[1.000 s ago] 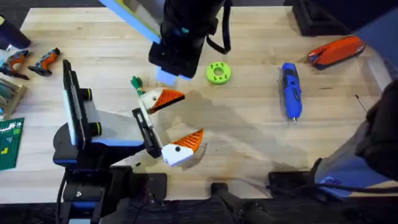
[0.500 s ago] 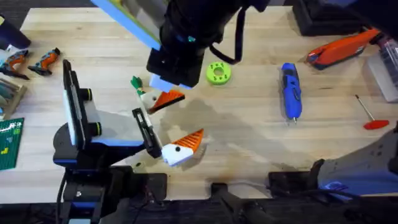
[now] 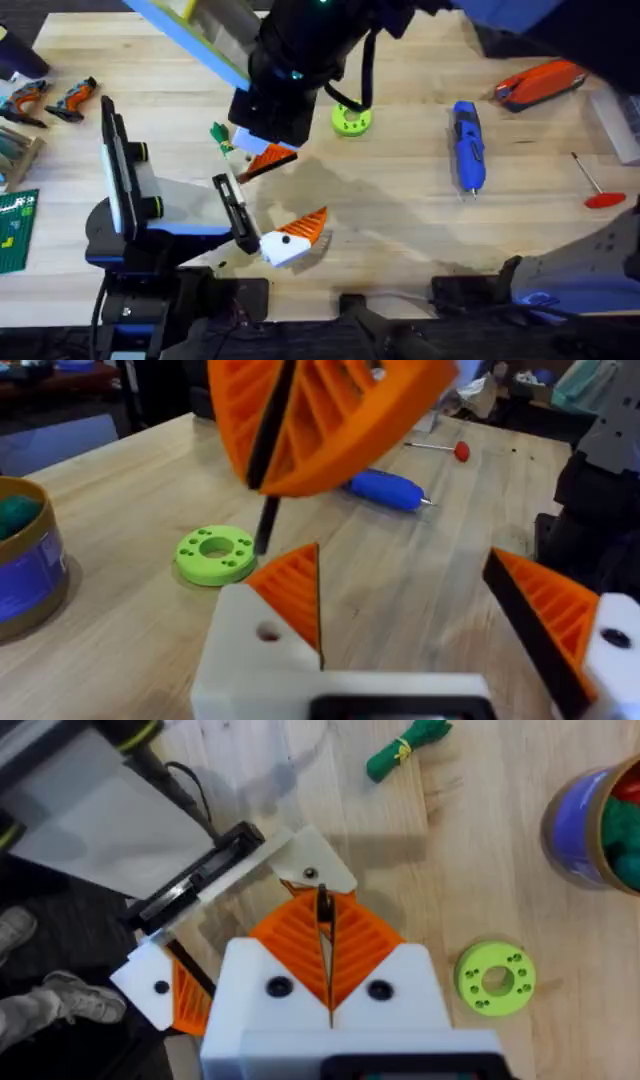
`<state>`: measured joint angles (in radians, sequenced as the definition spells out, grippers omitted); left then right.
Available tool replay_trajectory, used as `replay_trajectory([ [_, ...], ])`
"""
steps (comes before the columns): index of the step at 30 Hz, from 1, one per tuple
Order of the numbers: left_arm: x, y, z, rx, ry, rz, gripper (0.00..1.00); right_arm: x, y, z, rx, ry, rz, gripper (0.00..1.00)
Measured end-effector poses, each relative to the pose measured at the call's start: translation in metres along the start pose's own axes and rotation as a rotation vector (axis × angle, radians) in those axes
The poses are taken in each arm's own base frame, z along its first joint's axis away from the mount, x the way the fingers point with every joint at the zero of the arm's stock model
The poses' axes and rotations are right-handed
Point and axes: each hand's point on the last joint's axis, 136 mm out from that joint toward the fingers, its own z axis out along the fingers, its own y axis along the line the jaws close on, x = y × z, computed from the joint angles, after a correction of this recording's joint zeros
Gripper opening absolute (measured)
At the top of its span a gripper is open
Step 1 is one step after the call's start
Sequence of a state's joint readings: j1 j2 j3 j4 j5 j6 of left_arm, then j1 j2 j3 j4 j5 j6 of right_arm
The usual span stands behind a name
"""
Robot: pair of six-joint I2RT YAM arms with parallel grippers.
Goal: Pick up the gripper from the table and insert it into the empty holder that is missing its gripper. Then pick up a screw, insert it into the mounting hole, and use the screwdriver to tighten it. Finally, clean up the table by picking up the vegetable and placing it into the bucket.
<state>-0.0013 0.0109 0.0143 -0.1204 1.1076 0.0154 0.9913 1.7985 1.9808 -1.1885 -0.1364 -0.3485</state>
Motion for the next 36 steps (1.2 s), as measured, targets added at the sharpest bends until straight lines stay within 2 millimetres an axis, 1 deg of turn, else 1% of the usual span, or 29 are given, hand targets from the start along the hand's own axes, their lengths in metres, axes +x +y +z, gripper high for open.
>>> replay_trajectory([
  [14,0.0,0.0,0.0,0.0,0.0,0.0,0.985,0.0,0.0,0.002,-0.002,0.004,0.019,0.006],
  [20,0.0,0.0,0.0,0.0,0.0,0.0,0.985,0.001,0.004,0.011,-0.014,0.026,0.025,0.006],
  [24,0.0,0.0,0.0,0.0,0.0,0.0,0.985,0.007,0.008,0.018,-0.03,0.061,0.026,0.006],
  [36,0.0,0.0,0.0,0.0,0.0,0.0,0.985,0.007,0.008,0.02,-0.024,0.067,0.025,0.006],
])
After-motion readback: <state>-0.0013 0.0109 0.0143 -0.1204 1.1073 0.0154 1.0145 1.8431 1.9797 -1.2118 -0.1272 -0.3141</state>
